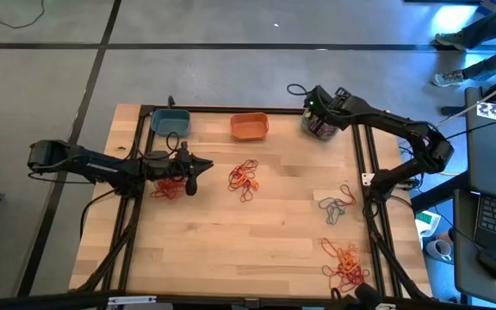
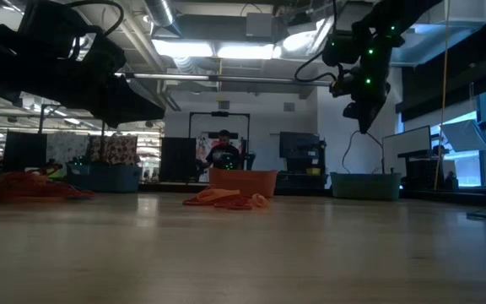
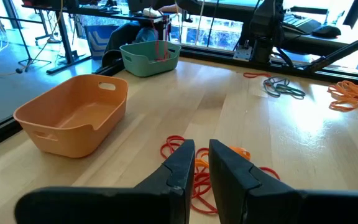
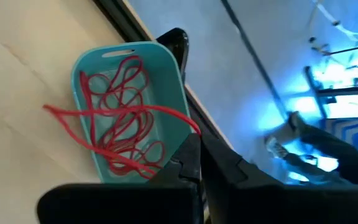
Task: Sort rubber bands into baskets
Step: Put the red rubber band into the green bin
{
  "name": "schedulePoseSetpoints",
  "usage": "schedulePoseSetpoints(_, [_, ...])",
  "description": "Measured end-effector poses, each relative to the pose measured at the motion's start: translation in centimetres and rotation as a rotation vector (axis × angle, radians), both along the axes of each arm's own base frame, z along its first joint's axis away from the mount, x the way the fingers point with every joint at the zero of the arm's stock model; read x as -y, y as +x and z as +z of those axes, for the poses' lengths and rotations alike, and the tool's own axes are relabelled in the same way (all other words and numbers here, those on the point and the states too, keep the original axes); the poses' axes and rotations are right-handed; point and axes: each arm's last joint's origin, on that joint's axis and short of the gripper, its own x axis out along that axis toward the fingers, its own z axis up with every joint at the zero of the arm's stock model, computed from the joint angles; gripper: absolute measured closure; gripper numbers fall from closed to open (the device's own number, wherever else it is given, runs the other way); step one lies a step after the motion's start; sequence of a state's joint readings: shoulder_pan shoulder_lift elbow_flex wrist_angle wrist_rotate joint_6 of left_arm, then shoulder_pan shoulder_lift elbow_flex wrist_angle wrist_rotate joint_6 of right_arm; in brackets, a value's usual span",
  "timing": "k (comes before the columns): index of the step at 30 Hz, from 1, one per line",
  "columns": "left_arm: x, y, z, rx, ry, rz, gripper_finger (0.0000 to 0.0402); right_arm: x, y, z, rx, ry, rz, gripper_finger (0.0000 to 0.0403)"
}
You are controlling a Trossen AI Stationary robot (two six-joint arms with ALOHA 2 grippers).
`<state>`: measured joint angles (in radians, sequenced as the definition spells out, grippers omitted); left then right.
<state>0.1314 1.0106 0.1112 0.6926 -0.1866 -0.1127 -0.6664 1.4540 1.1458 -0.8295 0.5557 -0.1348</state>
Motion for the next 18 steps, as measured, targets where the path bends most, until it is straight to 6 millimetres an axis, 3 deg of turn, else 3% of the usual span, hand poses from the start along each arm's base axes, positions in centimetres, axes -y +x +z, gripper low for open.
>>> schedulePoseSetpoints(10, [0.0, 0.0, 0.0, 0.0, 0.0, 0.0, 0.0357, 0.7, -0.6, -0.2, 0.036, 0.037, -0.014, 0.0393])
schedulePoseSetpoints(18, [0.0, 0.0, 0.0, 0.0, 0.0, 0.0, 0.0357, 0.5, -0.7, -2.6, 0.046, 0.06, 0.009, 0.0393])
